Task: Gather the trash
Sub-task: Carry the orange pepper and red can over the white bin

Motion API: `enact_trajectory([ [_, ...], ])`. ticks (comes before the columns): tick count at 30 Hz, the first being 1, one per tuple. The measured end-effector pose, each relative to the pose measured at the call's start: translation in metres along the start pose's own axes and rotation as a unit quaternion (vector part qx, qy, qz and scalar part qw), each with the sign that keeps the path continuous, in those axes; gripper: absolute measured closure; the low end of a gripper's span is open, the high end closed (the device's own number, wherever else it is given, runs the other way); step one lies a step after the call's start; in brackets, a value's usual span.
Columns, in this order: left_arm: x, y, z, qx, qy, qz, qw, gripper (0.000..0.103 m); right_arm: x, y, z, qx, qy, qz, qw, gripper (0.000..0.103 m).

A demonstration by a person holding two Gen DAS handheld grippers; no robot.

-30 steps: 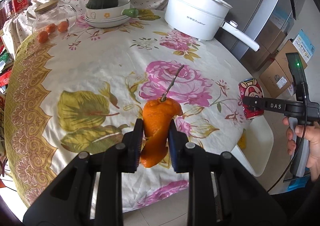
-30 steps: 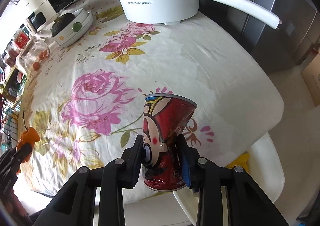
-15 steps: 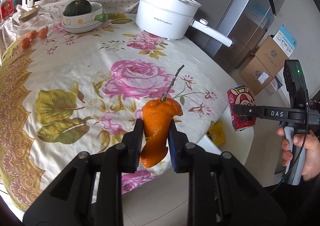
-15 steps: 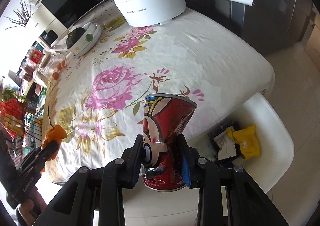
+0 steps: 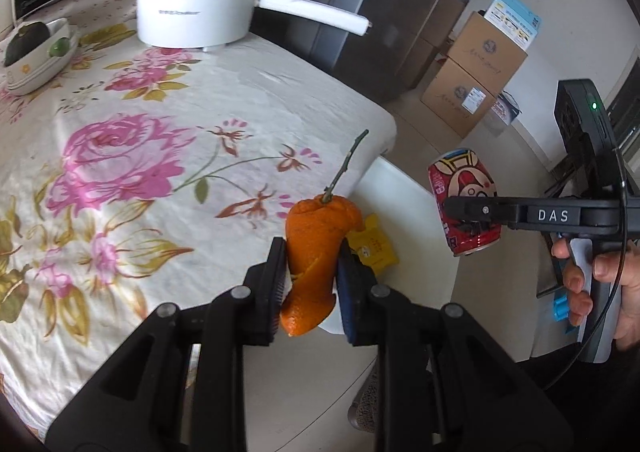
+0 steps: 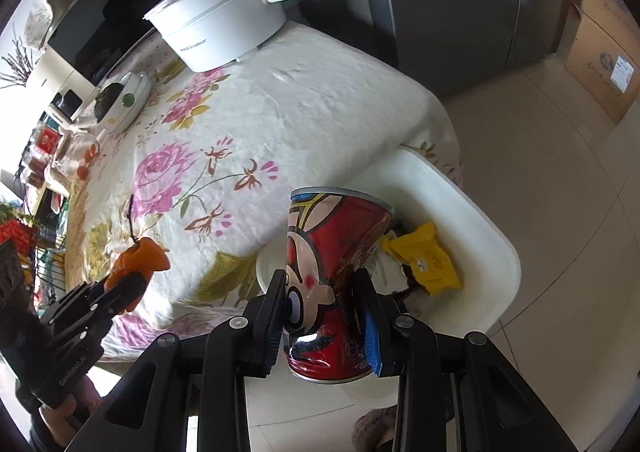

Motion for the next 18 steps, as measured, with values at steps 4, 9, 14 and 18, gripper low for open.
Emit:
enact_trajectory([
  [4, 0.003, 0.027, 0.025, -0.011, -0.013, 0.029, 0.9994, 0.077, -0.004, 0.018, -0.005, -0.008, 0.002, 0.007, 1.000, 0.069],
  [9, 0.007, 0.044, 0.046, -0.016, -0.022, 0.053, 0.9982, 0.077, -0.009, 0.040, -0.006, -0.016, 0.000, 0.020, 1.000, 0.069],
  [14, 0.010, 0.052, 0.058, -0.021, -0.016, 0.065, 0.9975, 0.077, -0.014, 0.060, -0.004, -0.025, -0.007, 0.034, 0.999, 0.069],
  [18, 0.014, 0.054, 0.058, -0.019, -0.010, 0.078, 0.9967, 0.053, -0.015, 0.066, -0.005, -0.027, -0.007, 0.041, 0.999, 0.069],
])
Point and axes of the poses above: each gripper's, at about its wrist camera, not at the fingertips, and z roughly the way its jaws point, y to its right, x to its top, the point moved 7 cm from there along z, roughly the way its jaws point, and after that the axes turned 11 degrees about -y, right-handed, at the moved point
